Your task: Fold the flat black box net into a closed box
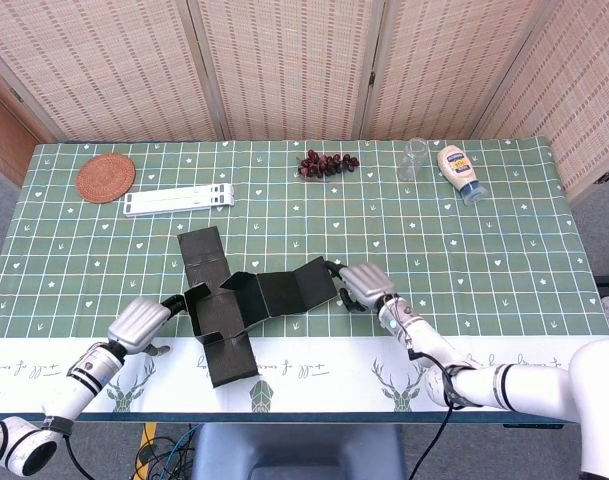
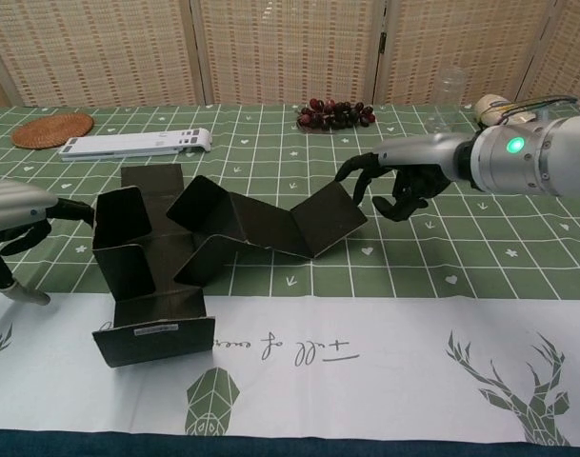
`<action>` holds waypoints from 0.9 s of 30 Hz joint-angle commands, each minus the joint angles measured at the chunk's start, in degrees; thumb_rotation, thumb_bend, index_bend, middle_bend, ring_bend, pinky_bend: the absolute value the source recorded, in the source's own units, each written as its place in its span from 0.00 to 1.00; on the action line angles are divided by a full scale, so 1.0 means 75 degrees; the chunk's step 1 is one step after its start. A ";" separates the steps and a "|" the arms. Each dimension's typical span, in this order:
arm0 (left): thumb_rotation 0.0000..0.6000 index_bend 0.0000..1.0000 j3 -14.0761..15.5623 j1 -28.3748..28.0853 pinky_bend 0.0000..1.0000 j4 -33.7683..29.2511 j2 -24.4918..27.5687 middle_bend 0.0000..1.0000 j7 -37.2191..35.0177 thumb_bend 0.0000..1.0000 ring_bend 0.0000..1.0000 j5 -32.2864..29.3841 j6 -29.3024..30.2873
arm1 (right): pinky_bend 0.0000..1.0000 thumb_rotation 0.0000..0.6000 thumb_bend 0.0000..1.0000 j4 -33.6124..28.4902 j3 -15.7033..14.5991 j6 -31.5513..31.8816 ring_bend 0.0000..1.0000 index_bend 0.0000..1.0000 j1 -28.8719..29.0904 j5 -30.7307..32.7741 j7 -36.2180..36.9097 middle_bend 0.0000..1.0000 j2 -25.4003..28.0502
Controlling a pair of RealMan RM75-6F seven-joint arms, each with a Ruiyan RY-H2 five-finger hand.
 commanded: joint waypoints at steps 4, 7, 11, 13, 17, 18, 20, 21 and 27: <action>1.00 0.21 0.0041 0.0163 0.86 -0.0130 0.0155 0.23 -0.0106 0.14 0.77 0.0083 0.0261 | 1.00 1.00 0.25 -0.0032 -0.0100 0.0216 0.83 0.04 -0.0174 -0.0004 -0.0061 0.20 0.0225; 1.00 0.20 0.0021 0.0255 0.86 -0.0231 0.0263 0.23 -0.0209 0.14 0.77 0.0106 0.0442 | 1.00 1.00 0.12 -0.0089 -0.0094 0.0367 0.83 0.00 -0.0241 -0.0065 -0.0113 0.16 0.0305; 1.00 0.20 -0.0023 0.0392 0.86 -0.0384 0.0467 0.23 -0.0386 0.14 0.76 0.0139 0.0723 | 1.00 1.00 0.05 -0.0250 -0.0021 0.0604 0.81 0.00 -0.0329 -0.0258 -0.0152 0.09 0.0440; 1.00 0.19 -0.0033 0.0469 0.86 -0.0464 0.0589 0.23 -0.0475 0.14 0.76 0.0149 0.0851 | 1.00 1.00 0.05 -0.0368 0.0044 0.0733 0.81 0.00 -0.0366 -0.0373 -0.0171 0.08 0.0527; 1.00 0.19 -0.0058 0.0613 0.86 -0.0591 0.0790 0.23 -0.0655 0.14 0.75 0.0148 0.1067 | 1.00 1.00 0.05 -0.0558 0.0131 0.0902 0.81 0.00 -0.0324 -0.0579 -0.0386 0.07 0.0561; 1.00 0.19 -0.0067 0.0656 0.86 -0.0605 0.0833 0.23 -0.0701 0.14 0.75 0.0146 0.1130 | 1.00 1.00 0.05 -0.0600 0.0144 0.0912 0.80 0.00 -0.0260 -0.0602 -0.0527 0.07 0.0532; 1.00 0.19 -0.0089 0.0729 0.86 -0.0607 0.0887 0.23 -0.0772 0.14 0.74 0.0147 0.1247 | 1.00 1.00 0.05 -0.0643 0.0153 0.0875 0.80 0.00 -0.0081 -0.0544 -0.0868 0.07 0.0463; 1.00 0.19 -0.0102 0.0762 0.86 -0.0603 0.0905 0.23 -0.0798 0.14 0.73 0.0154 0.1309 | 1.00 1.00 0.05 -0.0640 0.0149 0.0861 0.80 0.00 0.0022 -0.0485 -0.1065 0.07 0.0427; 1.00 0.19 -0.0180 0.1035 0.79 -0.0450 0.0894 0.22 -0.1046 0.14 0.52 0.0359 0.1932 | 1.00 1.00 0.05 -0.0596 0.0048 0.0751 0.80 0.00 0.0899 0.0472 -0.2574 0.07 0.0061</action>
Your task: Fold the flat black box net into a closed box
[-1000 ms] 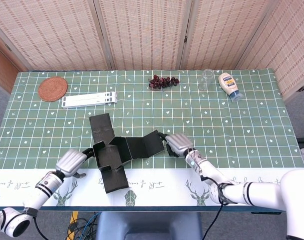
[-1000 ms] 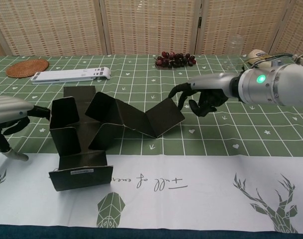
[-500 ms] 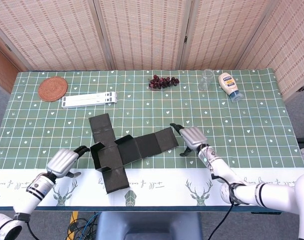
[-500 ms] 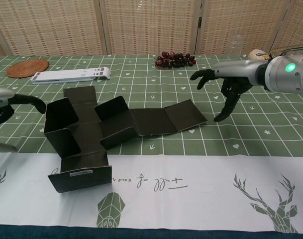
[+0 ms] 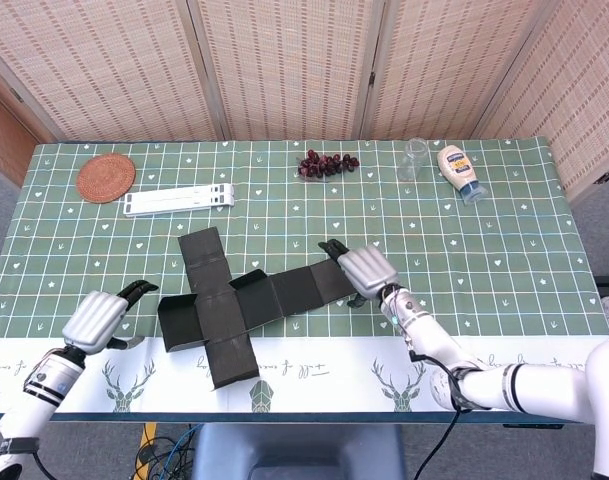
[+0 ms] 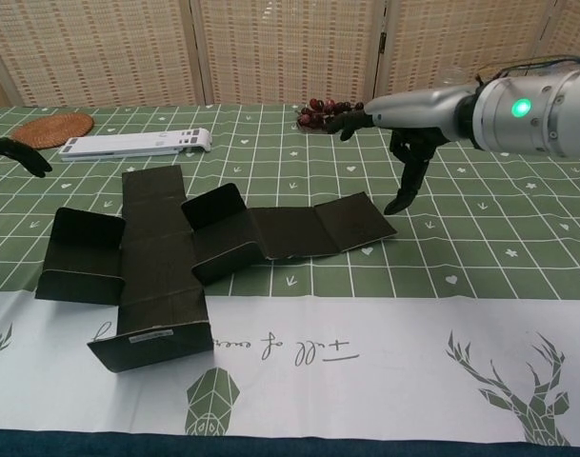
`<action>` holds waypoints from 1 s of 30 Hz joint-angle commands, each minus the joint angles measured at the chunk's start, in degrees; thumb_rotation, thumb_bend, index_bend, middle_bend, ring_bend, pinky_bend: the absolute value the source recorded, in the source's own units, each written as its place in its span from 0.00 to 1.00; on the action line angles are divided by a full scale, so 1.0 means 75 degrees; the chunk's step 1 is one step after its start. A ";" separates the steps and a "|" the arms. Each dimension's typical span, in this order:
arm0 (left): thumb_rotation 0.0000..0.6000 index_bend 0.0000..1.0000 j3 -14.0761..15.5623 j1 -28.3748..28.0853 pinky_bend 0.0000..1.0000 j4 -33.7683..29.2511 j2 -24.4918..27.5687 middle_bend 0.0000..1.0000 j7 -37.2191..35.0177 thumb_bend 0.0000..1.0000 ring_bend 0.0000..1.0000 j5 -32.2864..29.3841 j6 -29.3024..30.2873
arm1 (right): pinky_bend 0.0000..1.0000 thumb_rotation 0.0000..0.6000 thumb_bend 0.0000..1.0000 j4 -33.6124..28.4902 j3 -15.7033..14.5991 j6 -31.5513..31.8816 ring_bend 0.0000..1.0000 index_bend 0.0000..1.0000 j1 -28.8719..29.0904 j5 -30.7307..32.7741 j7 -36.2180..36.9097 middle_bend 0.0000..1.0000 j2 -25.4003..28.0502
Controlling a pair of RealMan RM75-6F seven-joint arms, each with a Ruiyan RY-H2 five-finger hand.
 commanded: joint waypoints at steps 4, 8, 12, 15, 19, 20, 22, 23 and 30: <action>1.00 0.19 -0.0023 0.0260 0.77 0.0139 0.0021 0.21 -0.0306 0.14 0.49 0.0221 0.0445 | 1.00 1.00 0.05 0.0246 -0.0129 -0.0104 0.79 0.00 0.1141 0.1470 -0.1604 0.06 -0.0696; 1.00 0.19 0.0029 0.0360 0.77 0.0189 0.0054 0.21 -0.0424 0.14 0.49 0.0299 0.0525 | 1.00 1.00 0.05 0.0466 -0.0182 -0.0068 0.79 0.00 0.1537 0.2022 -0.2071 0.05 -0.1060; 1.00 0.20 0.0074 0.0455 0.76 0.0245 0.0100 0.20 -0.0546 0.14 0.48 0.0355 0.0585 | 1.00 1.00 0.05 0.0695 -0.0192 -0.0050 0.78 0.00 0.1857 0.2496 -0.2379 0.05 -0.1353; 1.00 0.20 0.0073 0.0510 0.76 0.0256 0.0128 0.20 -0.0606 0.14 0.47 0.0381 0.0645 | 1.00 1.00 0.05 0.0865 -0.0196 -0.0066 0.78 0.00 0.2028 0.2740 -0.2512 0.05 -0.1556; 1.00 0.20 0.0086 0.0567 0.76 0.0243 0.0162 0.20 -0.0664 0.14 0.47 0.0423 0.0686 | 1.00 1.00 0.05 0.1120 -0.0222 -0.0091 0.78 0.00 0.2223 0.3051 -0.2675 0.05 -0.1816; 1.00 0.20 0.0087 0.0578 0.76 0.0240 0.0171 0.20 -0.0671 0.14 0.47 0.0429 0.0691 | 1.00 1.00 0.05 0.1178 -0.0225 -0.0103 0.78 0.00 0.2260 0.3108 -0.2701 0.05 -0.1875; 1.00 0.20 0.0092 0.0610 0.76 0.0246 0.0178 0.20 -0.0702 0.14 0.47 0.0445 0.0713 | 1.00 1.00 0.05 0.1327 -0.0224 -0.0139 0.78 0.00 0.2328 0.3243 -0.2731 0.05 -0.2012; 1.00 0.20 0.0095 0.0621 0.76 0.0250 0.0185 0.20 -0.0721 0.14 0.47 0.0450 0.0717 | 1.00 1.00 0.05 0.1396 -0.0219 -0.0164 0.78 0.00 0.2358 0.3305 -0.2741 0.05 -0.2070; 1.00 0.20 0.0138 0.0735 0.75 0.0367 0.0206 0.19 -0.0910 0.14 0.46 0.0477 0.0746 | 1.00 1.00 0.05 0.1975 -0.0177 -0.0276 0.78 0.00 0.2616 0.3780 -0.2902 0.05 -0.2518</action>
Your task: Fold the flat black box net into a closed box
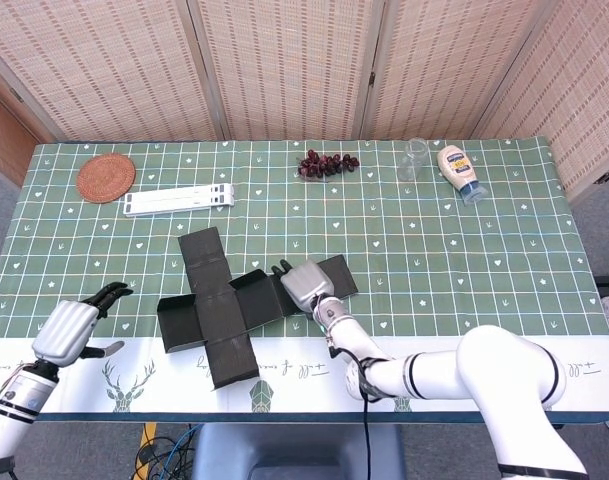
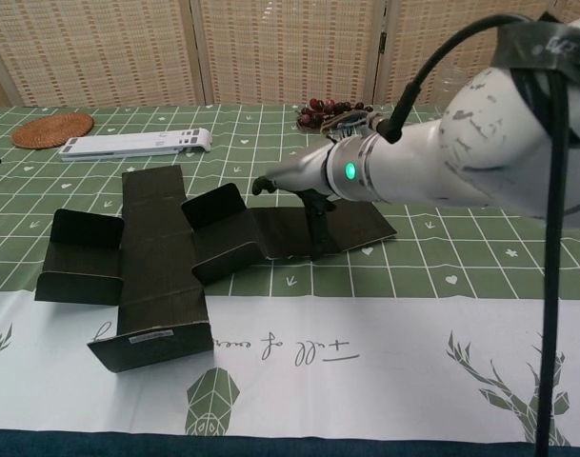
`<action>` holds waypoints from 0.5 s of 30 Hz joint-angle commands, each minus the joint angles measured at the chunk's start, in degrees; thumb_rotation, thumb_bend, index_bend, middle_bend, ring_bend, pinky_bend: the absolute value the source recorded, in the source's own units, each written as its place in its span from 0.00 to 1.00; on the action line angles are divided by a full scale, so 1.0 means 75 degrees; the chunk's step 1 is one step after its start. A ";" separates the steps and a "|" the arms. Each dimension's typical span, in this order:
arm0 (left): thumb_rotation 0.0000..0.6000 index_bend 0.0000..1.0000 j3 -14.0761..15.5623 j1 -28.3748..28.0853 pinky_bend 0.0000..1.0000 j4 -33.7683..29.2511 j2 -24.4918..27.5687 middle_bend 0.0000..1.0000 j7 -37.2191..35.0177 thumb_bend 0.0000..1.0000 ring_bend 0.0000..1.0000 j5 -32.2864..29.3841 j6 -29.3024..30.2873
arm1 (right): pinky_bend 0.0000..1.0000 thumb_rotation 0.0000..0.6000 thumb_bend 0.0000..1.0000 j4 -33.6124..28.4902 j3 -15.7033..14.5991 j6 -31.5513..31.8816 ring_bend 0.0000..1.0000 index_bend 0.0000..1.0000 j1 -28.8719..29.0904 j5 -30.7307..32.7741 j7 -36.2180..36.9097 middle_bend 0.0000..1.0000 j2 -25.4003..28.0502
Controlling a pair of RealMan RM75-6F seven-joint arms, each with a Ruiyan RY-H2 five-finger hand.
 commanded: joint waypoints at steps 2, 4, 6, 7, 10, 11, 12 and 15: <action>1.00 0.20 0.0023 0.0051 0.75 0.0084 0.0004 0.18 -0.0095 0.14 0.46 0.0004 -0.0009 | 1.00 1.00 0.05 0.0337 0.0001 -0.0087 0.78 0.00 0.0187 0.0321 -0.0174 0.05 -0.0279; 1.00 0.20 0.0029 0.0073 0.75 0.0121 0.0001 0.18 -0.0141 0.14 0.46 0.0015 -0.0002 | 1.00 1.00 0.05 0.0449 0.0009 -0.0117 0.78 0.00 0.0246 0.0425 -0.0228 0.05 -0.0378; 1.00 0.20 0.0035 0.0100 0.75 0.0163 -0.0009 0.18 -0.0205 0.14 0.46 0.0031 0.0016 | 1.00 1.00 0.05 0.0574 0.0025 -0.0138 0.78 0.00 0.0309 0.0532 -0.0283 0.05 -0.0481; 1.00 0.20 0.0039 0.0110 0.75 0.0180 -0.0012 0.18 -0.0233 0.14 0.46 0.0039 0.0021 | 1.00 1.00 0.05 0.0621 0.0034 -0.0139 0.78 0.00 0.0332 0.0581 -0.0303 0.05 -0.0521; 1.00 0.20 0.0058 0.0131 0.75 0.0249 -0.0021 0.18 -0.0312 0.14 0.46 0.0067 0.0008 | 1.00 1.00 0.05 0.0738 0.0060 -0.0136 0.78 0.00 0.0405 0.0730 -0.0381 0.05 -0.0632; 1.00 0.20 0.0061 0.0135 0.75 0.0272 -0.0021 0.18 -0.0333 0.14 0.46 0.0076 0.0001 | 1.00 1.00 0.05 0.0774 0.0069 -0.0132 0.78 0.00 0.0429 0.0770 -0.0410 0.05 -0.0666; 1.00 0.20 0.0060 0.0140 0.75 0.0286 -0.0022 0.18 -0.0347 0.14 0.46 0.0083 0.0005 | 1.00 1.00 0.05 0.0799 0.0069 -0.0131 0.78 0.00 0.0446 0.0796 -0.0437 0.05 -0.0688; 1.00 0.20 0.0054 0.0163 0.75 0.0317 -0.0026 0.18 -0.0409 0.14 0.46 0.0099 0.0030 | 1.00 1.00 0.05 0.0883 0.0062 -0.0117 0.78 0.00 0.0487 0.0904 -0.0523 0.06 -0.0764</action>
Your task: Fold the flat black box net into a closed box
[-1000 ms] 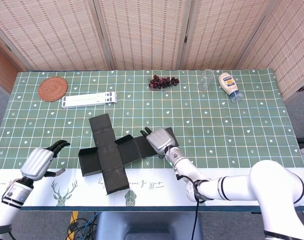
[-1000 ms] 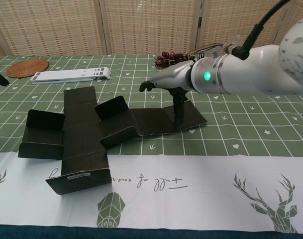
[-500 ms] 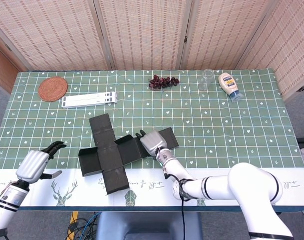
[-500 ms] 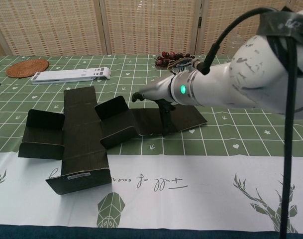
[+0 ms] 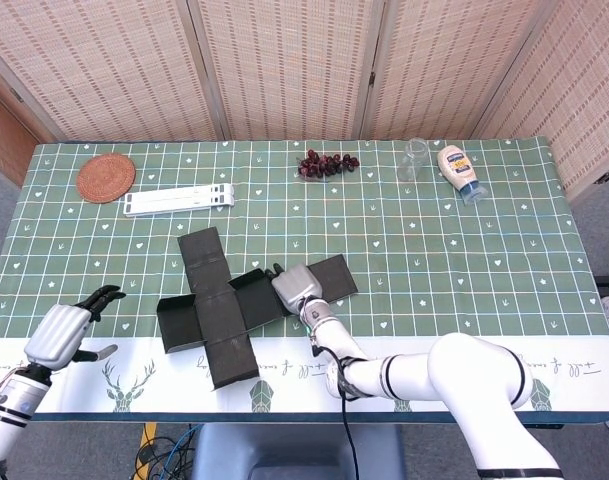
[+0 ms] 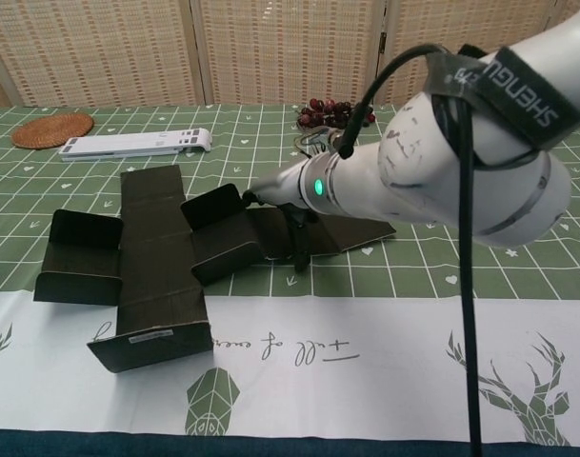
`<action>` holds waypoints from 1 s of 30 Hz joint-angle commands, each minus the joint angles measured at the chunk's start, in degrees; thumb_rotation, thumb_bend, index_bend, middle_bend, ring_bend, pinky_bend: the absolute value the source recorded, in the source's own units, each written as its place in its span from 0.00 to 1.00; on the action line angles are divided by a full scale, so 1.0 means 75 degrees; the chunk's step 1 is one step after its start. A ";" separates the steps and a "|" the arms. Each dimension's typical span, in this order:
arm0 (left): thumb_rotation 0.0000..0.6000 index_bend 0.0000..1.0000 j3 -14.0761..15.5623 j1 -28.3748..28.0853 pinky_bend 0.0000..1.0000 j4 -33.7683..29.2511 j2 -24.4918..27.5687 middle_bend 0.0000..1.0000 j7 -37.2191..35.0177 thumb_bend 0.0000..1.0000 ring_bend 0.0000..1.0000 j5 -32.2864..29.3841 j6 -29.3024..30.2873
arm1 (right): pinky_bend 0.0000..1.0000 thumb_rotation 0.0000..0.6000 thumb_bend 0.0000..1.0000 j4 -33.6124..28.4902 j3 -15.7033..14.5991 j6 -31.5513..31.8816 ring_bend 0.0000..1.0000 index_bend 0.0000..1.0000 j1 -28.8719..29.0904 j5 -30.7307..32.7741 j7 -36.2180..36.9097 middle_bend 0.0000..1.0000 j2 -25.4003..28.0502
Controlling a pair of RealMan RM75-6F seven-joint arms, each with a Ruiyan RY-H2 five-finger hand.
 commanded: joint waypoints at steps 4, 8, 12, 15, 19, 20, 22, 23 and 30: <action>1.00 0.20 0.0003 0.0046 0.75 0.0057 -0.0007 0.18 -0.0101 0.14 0.46 0.0037 0.0041 | 1.00 1.00 0.08 0.0107 -0.0023 0.0072 0.77 0.00 0.0047 0.0123 -0.0151 0.06 -0.0112; 1.00 0.20 0.0013 0.0066 0.75 0.0095 -0.0014 0.18 -0.0151 0.14 0.46 0.0059 0.0037 | 1.00 1.00 0.10 0.0100 -0.0019 0.0156 0.77 0.00 0.0046 0.0156 -0.0232 0.08 -0.0127; 1.00 0.20 0.0001 0.0080 0.75 0.0107 -0.0024 0.18 -0.0189 0.14 0.46 0.0081 0.0057 | 1.00 1.00 0.16 0.0078 -0.0001 0.0269 0.77 0.05 0.0021 0.0107 -0.0285 0.10 -0.0130; 1.00 0.20 0.0001 0.0084 0.75 0.0114 -0.0036 0.18 -0.0204 0.14 0.46 0.0093 0.0048 | 1.00 1.00 0.25 0.0108 -0.0032 0.0419 0.77 0.12 -0.0021 -0.0044 -0.0340 0.13 -0.0198; 1.00 0.19 -0.0001 0.0091 0.75 0.0127 -0.0055 0.18 -0.0185 0.14 0.46 0.0096 0.0032 | 1.00 1.00 0.29 0.0093 -0.0025 0.0451 0.77 0.15 -0.0056 -0.0051 -0.0435 0.15 -0.0243; 1.00 0.19 -0.0001 0.0096 0.75 0.0127 -0.0056 0.18 -0.0178 0.14 0.46 0.0095 0.0034 | 1.00 1.00 0.29 0.0093 -0.0023 0.0454 0.77 0.15 -0.0057 -0.0050 -0.0465 0.15 -0.0251; 1.00 0.19 -0.0005 0.0110 0.75 0.0120 -0.0052 0.18 -0.0176 0.14 0.46 0.0092 0.0047 | 1.00 1.00 0.29 0.0082 0.0005 0.0452 0.77 0.15 -0.0054 -0.0051 -0.0518 0.15 -0.0254; 1.00 0.19 -0.0009 0.0115 0.75 0.0118 -0.0050 0.18 -0.0178 0.14 0.46 0.0090 0.0051 | 1.00 1.00 0.29 0.0072 0.0021 0.0462 0.77 0.16 -0.0059 -0.0073 -0.0525 0.16 -0.0252; 1.00 0.21 -0.0091 0.0096 0.75 0.0261 -0.0115 0.18 -0.0317 0.14 0.46 0.0018 0.0018 | 1.00 1.00 0.35 -0.0326 0.0044 0.0712 0.78 0.21 -0.0358 -0.0684 -0.0274 0.24 0.0074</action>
